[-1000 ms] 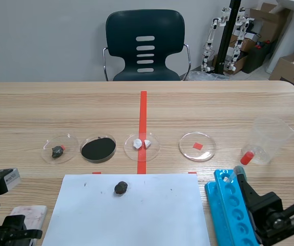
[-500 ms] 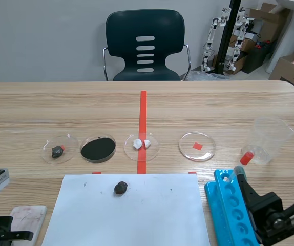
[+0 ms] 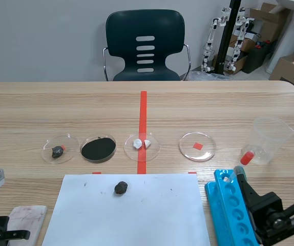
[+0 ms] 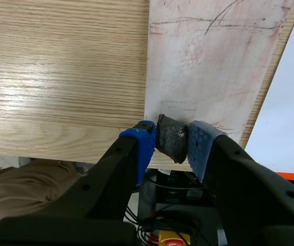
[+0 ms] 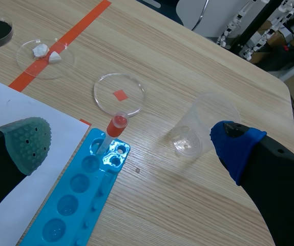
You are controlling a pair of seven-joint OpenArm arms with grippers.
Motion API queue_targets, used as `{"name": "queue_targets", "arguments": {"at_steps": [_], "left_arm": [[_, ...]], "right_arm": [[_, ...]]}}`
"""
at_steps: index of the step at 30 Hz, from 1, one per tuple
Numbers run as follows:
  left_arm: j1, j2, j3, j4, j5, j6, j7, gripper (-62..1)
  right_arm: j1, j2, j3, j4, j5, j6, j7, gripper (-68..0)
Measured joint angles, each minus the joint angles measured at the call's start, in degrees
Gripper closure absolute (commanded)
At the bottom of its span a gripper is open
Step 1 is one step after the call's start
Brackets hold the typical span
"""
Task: Rub the mineral on the streak plate below the first streak
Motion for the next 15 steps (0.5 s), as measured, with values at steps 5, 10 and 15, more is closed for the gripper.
{"name": "queue_targets", "arguments": {"at_steps": [5,10,15], "left_arm": [[0.13,-0.22,-0.09,-0.11,-3.65,-1.66,-0.63,-11.1],[0.15,-0.17,0.11,-0.26,-7.45,-3.23,-1.29,-11.1],[0.15,-0.17,0.13,-0.48,-9.42,-4.52,-2.56,-11.1]], "right_arm": [[0.0,0.0,0.0,0.0,0.0,0.0,0.0,-67.9],[0.0,0.0,0.0,0.0,0.0,-0.02,0.0,-67.9],[0.0,0.0,0.0,0.0,0.0,0.0,0.0,-67.9]]}}
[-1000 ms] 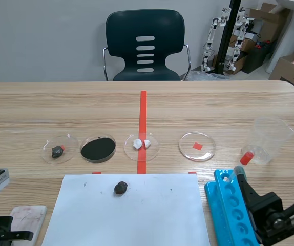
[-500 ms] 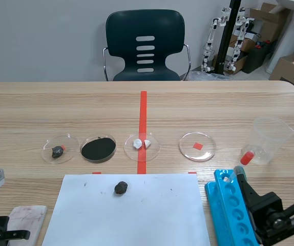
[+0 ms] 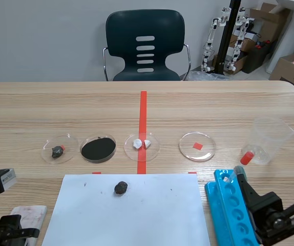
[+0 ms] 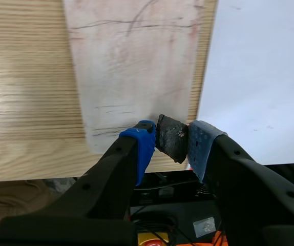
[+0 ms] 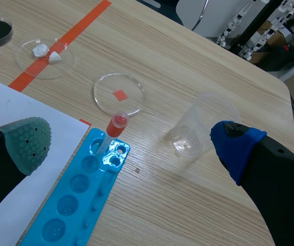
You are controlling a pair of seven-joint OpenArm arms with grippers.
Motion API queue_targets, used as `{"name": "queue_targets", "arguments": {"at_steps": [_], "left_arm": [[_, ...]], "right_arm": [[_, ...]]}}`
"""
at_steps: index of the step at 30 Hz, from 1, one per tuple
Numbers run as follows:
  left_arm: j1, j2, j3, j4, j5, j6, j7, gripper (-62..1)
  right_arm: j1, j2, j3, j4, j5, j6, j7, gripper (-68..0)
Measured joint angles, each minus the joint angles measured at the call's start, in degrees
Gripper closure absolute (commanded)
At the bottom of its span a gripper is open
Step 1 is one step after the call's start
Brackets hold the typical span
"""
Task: Rub the mineral on the streak plate below the first streak
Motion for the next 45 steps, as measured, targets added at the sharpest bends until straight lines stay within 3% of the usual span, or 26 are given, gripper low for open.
{"name": "queue_targets", "arguments": {"at_steps": [7,16,22,26,29,34,45], "left_arm": [[0.2,0.0,0.0,-0.04,0.5,0.04,-0.17,-11.1],[0.11,0.74,1.55,0.59,7.13,4.39,0.48,-11.1],[-0.2,1.07,2.16,1.14,15.19,7.61,3.13,-11.1],[-0.2,1.09,2.16,1.14,15.76,8.52,3.28,-11.1],[-0.17,0.96,2.14,1.05,18.88,9.11,4.2,-11.1],[-0.17,0.76,2.16,0.98,18.58,9.05,4.09,-11.1],[-0.15,-1.29,5.14,0.72,13.33,9.35,0.02,-11.1]], "right_arm": [[0.0,0.0,0.0,0.0,0.0,0.0,0.0,-67.9],[0.0,0.0,0.0,0.0,0.0,0.0,0.0,-67.9],[0.0,0.0,0.0,0.0,0.0,0.0,0.0,-67.9],[0.0,0.0,0.0,0.0,0.0,0.0,0.0,-67.9],[0.0,0.0,0.0,0.0,0.0,0.0,0.0,-67.9],[0.0,0.0,0.0,0.0,0.0,0.0,0.0,-67.9],[0.0,0.0,0.0,0.0,0.0,0.0,0.0,-67.9]]}}
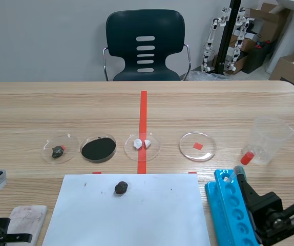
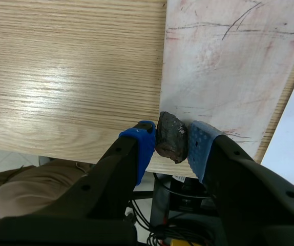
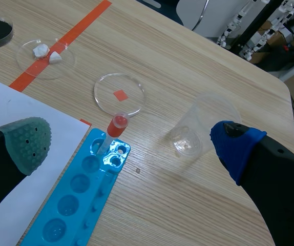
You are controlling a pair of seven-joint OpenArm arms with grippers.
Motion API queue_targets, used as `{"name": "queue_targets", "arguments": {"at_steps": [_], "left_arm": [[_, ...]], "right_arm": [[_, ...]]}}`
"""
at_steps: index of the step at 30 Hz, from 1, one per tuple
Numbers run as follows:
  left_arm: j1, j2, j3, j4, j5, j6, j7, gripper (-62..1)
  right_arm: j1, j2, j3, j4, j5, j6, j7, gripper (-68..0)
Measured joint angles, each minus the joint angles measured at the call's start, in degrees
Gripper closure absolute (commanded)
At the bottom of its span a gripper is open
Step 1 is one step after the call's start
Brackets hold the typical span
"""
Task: Rub the mineral on the streak plate below the first streak
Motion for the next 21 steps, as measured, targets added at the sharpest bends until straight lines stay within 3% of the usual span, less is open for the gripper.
{"name": "queue_targets", "arguments": {"at_steps": [3,6,13,21], "left_arm": [[0.0,-0.37,0.09,0.0,-1.14,-0.9,-0.5,-11.1],[-0.04,-0.63,0.39,0.0,-4.94,-2.4,-1.75,-11.1],[-0.15,-0.68,0.7,0.02,-5.38,-3.72,-2.56,-11.1],[0.09,0.22,1.22,0.0,-9.9,-5.9,-5.88,-11.1]], "right_arm": [[0.0,0.0,0.0,0.0,0.0,0.0,0.0,-67.9],[0.0,0.0,0.0,0.0,0.0,0.0,0.0,-67.9],[0.0,0.0,0.0,0.0,0.0,0.17,0.0,-67.9],[0.0,0.0,0.0,0.0,0.0,0.2,0.0,-67.9]]}}
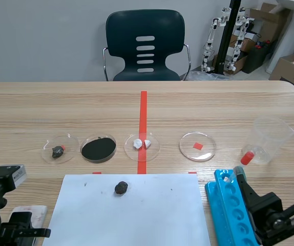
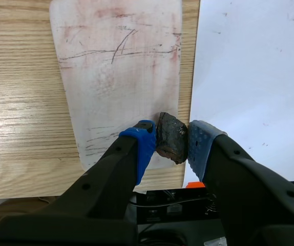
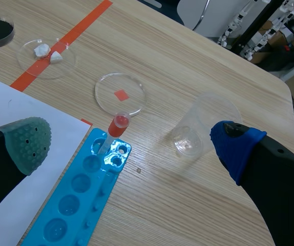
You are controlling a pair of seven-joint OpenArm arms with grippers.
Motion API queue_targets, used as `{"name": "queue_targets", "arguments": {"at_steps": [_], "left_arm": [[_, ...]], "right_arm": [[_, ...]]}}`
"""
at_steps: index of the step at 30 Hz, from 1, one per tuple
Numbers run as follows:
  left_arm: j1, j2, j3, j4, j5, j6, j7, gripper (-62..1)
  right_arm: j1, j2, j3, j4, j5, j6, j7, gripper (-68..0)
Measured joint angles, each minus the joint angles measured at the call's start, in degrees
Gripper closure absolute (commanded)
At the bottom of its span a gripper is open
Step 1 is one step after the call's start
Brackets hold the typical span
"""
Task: Rub the mineral on the streak plate below the first streak
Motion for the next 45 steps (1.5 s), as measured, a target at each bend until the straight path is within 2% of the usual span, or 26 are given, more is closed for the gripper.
{"name": "queue_targets", "arguments": {"at_steps": [2,8,12,16,21,26,27,30,34,39,43,45], "left_arm": [[-0.11,-0.07,0.0,0.0,-0.11,-0.92,-0.15,-11.1],[0.59,-0.26,-0.02,0.48,0.46,-0.94,-2.29,-11.1],[2.21,-0.26,1.16,4.24,1.97,-1.6,-9.25,-11.1],[4.66,-1.4,1.25,10.47,5.29,-1.73,-17.51,-11.1],[6.6,-2.05,1.25,14.69,12.76,-1.95,-22.71,-11.1],[6.71,-4.46,1.18,17.57,13.77,-2.27,-30.4,-11.1],[6.71,-4.87,1.18,18.12,15.23,-2.71,-31.39,-11.1],[6.73,-5.01,0.66,19.76,19.58,-6.01,-33.29,-11.1],[7.89,-4.98,-0.96,22.6,20.85,-8.72,-42.6,-11.1],[12.61,-4.98,-3.15,24.96,20.22,-17.49,-55.34,-11.1],[15.23,-5.16,-5.66,24.96,18.03,-26.71,-58.01,-11.1],[16.2,-6.54,-6.43,24.96,15.74,-29.62,-58.23,-11.1]], "right_arm": [[0.0,0.0,0.0,0.0,0.0,-0.02,0.0,-67.9],[0.0,0.0,0.0,0.0,0.0,0.02,0.02,-67.9],[0.0,0.0,0.0,0.0,0.0,0.0,0.0,-67.9],[0.0,0.0,0.0,0.0,0.0,0.0,0.0,-67.9],[0.0,0.0,0.0,0.0,0.0,0.0,0.0,-67.9],[0.0,0.0,0.0,0.0,0.0,0.0,0.0,-67.9],[0.0,0.0,0.0,0.0,0.0,0.0,0.0,-67.9],[0.0,0.0,0.0,0.0,0.0,0.0,0.0,-67.9],[0.0,0.0,0.0,0.0,0.0,0.0,0.0,-67.9],[0.0,0.0,0.0,0.0,0.02,0.0,0.0,-67.9],[0.0,0.0,0.0,0.0,0.02,0.0,0.0,-67.9],[0.0,0.0,0.0,0.0,0.0,0.0,0.0,-67.9]]}}
